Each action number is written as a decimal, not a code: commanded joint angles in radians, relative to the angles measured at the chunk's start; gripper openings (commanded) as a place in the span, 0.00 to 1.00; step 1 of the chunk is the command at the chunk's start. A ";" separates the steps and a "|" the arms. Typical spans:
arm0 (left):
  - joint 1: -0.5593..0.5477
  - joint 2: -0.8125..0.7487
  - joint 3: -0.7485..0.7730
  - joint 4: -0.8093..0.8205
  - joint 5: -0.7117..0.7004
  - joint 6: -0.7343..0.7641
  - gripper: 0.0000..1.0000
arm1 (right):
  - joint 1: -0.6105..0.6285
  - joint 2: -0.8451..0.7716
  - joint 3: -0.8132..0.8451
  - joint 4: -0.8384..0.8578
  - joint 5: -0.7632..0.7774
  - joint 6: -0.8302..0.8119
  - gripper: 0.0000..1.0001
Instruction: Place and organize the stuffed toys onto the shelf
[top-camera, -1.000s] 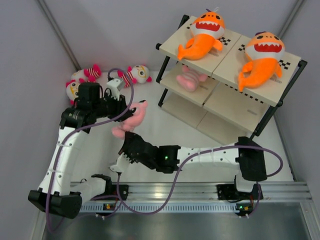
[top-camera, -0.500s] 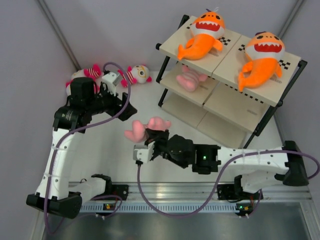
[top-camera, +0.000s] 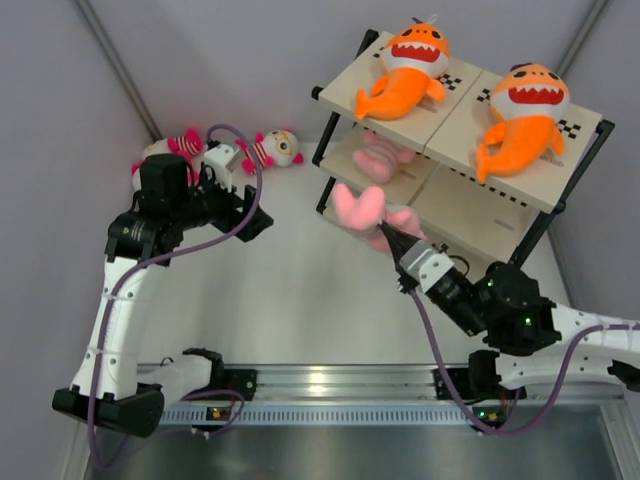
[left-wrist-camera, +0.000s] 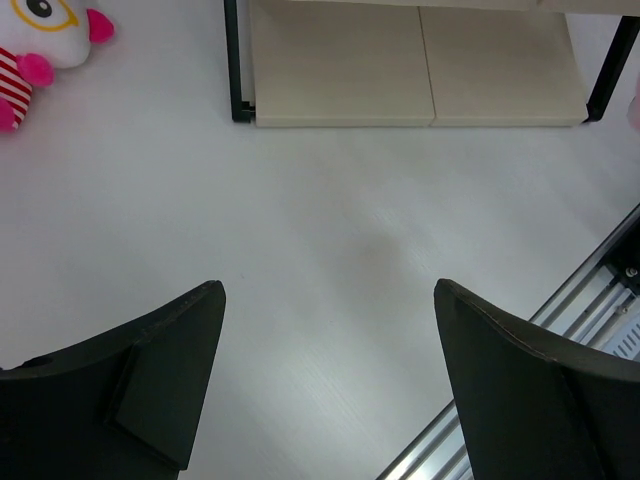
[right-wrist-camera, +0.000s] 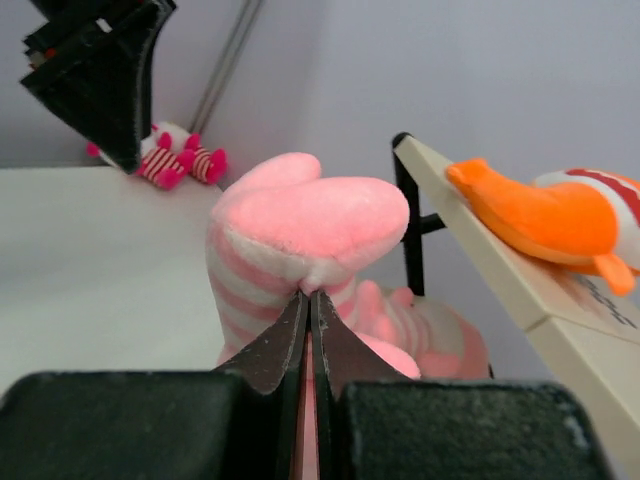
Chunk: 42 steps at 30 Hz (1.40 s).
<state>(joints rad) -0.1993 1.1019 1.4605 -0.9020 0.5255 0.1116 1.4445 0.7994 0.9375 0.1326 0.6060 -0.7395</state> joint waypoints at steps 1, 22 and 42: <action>-0.002 -0.014 0.021 -0.009 -0.005 0.022 0.91 | 0.005 -0.019 0.059 -0.005 0.070 -0.069 0.00; -0.190 0.111 0.026 -0.006 -0.045 0.082 0.83 | -0.469 -0.040 -0.004 -0.157 -0.182 -0.391 0.00; -0.666 0.475 0.538 0.124 -0.096 0.565 0.89 | -0.549 -0.127 0.057 -0.321 -0.434 -0.247 0.00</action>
<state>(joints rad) -0.8604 1.5532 1.9427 -0.8131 0.3874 0.6056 0.9112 0.6868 0.9356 -0.2081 0.2180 -1.0172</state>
